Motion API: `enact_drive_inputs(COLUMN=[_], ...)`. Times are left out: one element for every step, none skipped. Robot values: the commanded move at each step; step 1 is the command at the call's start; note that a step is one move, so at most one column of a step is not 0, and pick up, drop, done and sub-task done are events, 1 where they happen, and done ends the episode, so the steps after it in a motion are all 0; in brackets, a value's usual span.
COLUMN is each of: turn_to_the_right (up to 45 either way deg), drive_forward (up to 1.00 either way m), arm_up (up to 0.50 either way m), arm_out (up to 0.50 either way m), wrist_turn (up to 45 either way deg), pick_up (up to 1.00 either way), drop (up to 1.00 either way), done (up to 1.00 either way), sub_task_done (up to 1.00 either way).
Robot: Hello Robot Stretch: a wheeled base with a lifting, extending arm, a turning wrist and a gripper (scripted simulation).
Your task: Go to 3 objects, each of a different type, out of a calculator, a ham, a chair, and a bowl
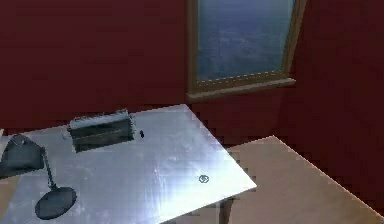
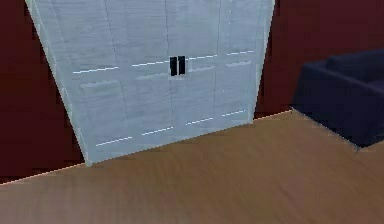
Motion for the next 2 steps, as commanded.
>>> enact_drive_inputs(turn_to_the_right=[-45.0,-45.0], drive_forward=[0.00,0.00], arm_up=[0.00,0.00], arm_out=[0.00,0.00], wrist_turn=[0.0,0.0], pick_up=[0.00,0.00], drop=[0.00,0.00], done=[0.00,0.00], sub_task_done=[0.00,0.00])
